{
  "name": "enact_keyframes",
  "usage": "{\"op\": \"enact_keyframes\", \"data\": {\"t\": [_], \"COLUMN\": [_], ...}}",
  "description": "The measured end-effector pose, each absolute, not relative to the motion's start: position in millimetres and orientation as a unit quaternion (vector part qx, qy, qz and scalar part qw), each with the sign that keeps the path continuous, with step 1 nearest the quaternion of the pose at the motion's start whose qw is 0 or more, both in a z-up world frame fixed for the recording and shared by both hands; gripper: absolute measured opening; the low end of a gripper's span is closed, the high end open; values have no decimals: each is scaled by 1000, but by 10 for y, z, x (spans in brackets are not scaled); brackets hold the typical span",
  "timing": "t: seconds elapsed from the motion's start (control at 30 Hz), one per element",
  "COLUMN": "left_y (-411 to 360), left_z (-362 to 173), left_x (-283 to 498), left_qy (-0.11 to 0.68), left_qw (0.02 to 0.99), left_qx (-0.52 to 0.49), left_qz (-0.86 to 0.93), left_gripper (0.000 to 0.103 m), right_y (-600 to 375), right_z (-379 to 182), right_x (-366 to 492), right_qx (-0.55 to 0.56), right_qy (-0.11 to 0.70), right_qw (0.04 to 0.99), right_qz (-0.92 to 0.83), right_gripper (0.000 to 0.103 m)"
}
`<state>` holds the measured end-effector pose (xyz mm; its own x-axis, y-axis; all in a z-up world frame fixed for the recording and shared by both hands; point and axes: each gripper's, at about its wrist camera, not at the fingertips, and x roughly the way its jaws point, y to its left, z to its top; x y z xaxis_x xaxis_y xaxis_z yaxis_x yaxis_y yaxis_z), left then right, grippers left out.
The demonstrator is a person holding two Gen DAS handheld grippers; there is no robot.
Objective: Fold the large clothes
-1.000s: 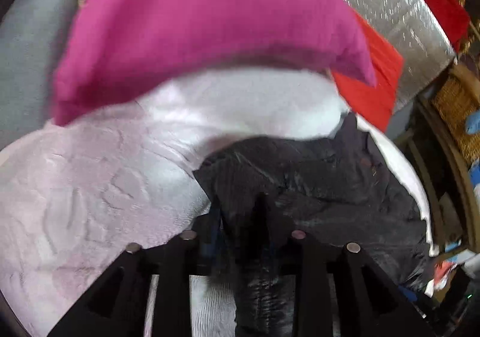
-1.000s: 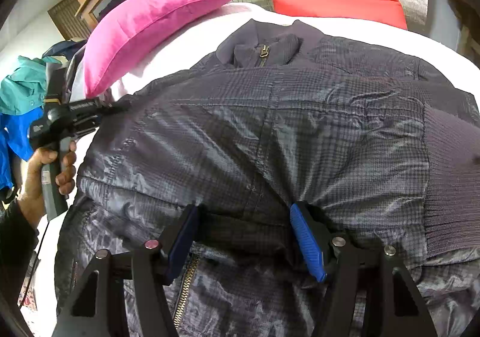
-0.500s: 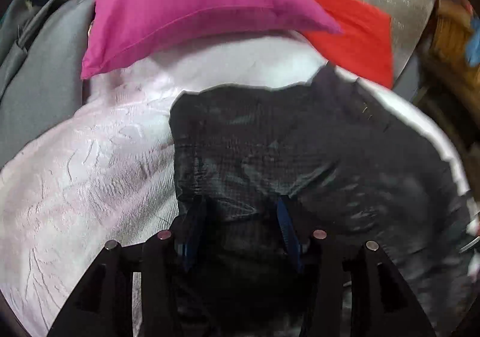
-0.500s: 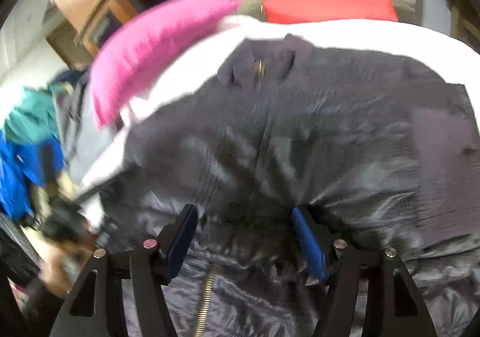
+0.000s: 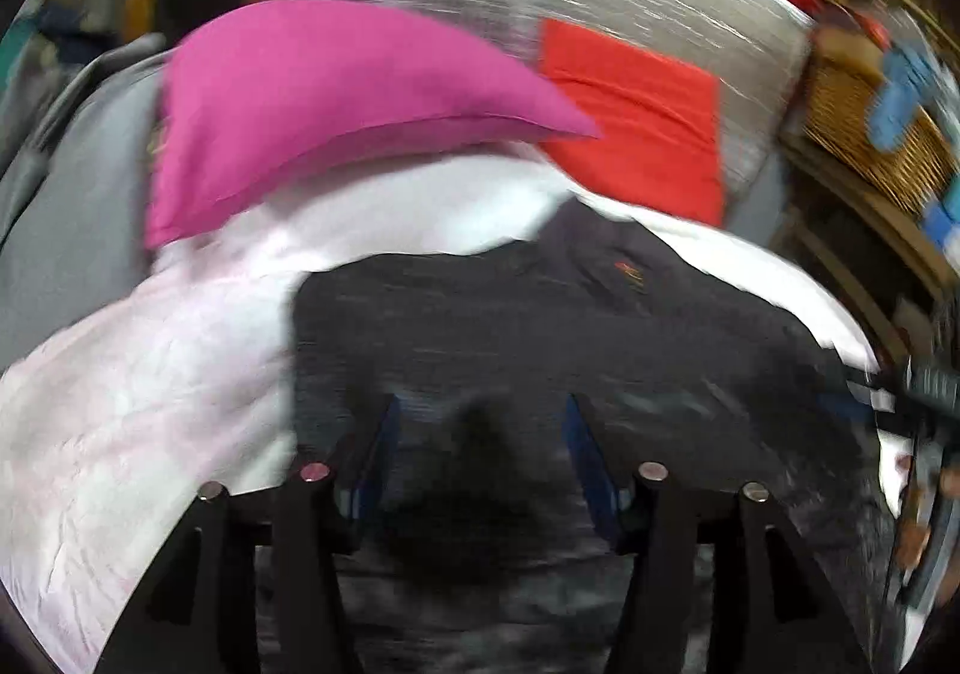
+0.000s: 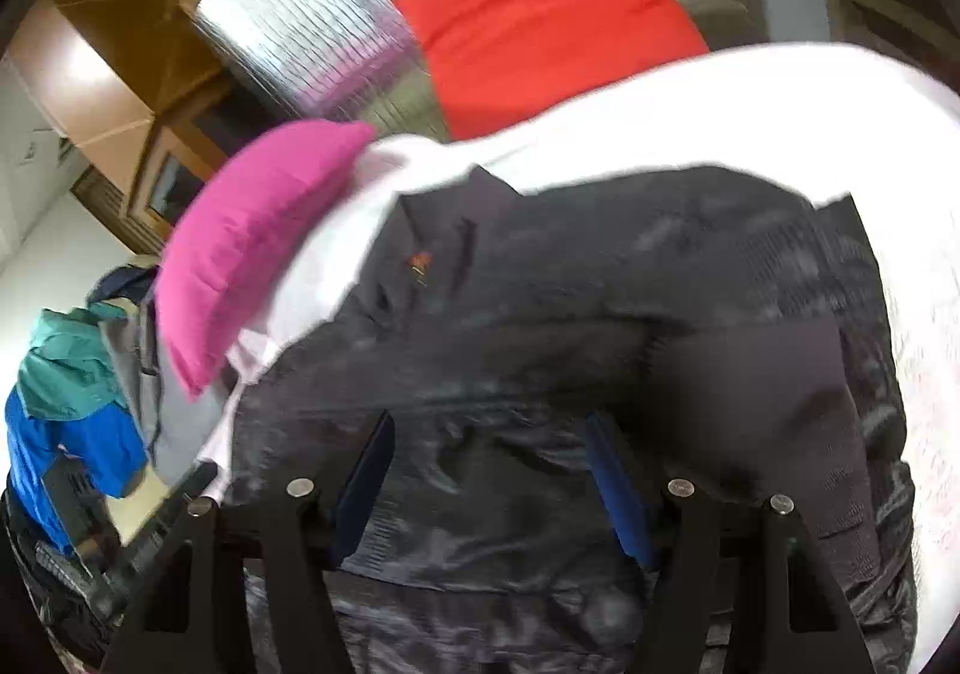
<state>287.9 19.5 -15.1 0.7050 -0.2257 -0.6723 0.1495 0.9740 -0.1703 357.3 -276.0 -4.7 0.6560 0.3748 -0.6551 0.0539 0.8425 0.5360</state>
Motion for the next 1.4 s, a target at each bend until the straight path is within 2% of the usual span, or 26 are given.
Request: {"op": "enact_keyframes", "data": {"t": [0.07, 0.13, 0.23, 0.4, 0.5, 0.77, 0.97, 1.27, 1.4], "left_y": [48, -10, -37, 125, 251, 850, 1396, 1533, 1481], "left_z": [-350, -523, -485, -301, -191, -136, -223, -540, -495], "left_x": [2961, 2990, 2930, 2789, 2550, 1745, 1004, 177, -15], "left_qy": [415, 425, 414, 415, 401, 405, 423, 468, 468], "left_qw": [905, 901, 906, 905, 911, 908, 899, 868, 867], "left_qx": [-32, -15, -5, -37, -39, -56, -106, -161, -161], "left_qz": [-94, -87, -85, -91, -91, -86, -49, -49, -58], "left_gripper": [59, 60, 60, 61, 68, 69, 74, 74, 74], "right_y": [-2777, -2845, -2991, -3048, -3097, -3380, -3538, -3329, -3318], "right_z": [-5, -121, -343, -86, 62, 236, 137, -257, -200], "right_x": [3583, 3670, 3779, 3497, 3154, 1772, 765, 12, -137], "right_qx": [265, 262, 285, 287, 262, 235, 221, 244, 270], "right_qy": [392, 405, 426, 391, 378, 367, 399, 429, 419], "right_qw": [877, 874, 857, 873, 886, 900, 890, 870, 867], "right_qz": [83, 52, 46, 56, 56, 29, 5, -4, 0], "right_gripper": [72, 83, 83, 83, 83, 83, 84, 84, 84]}}
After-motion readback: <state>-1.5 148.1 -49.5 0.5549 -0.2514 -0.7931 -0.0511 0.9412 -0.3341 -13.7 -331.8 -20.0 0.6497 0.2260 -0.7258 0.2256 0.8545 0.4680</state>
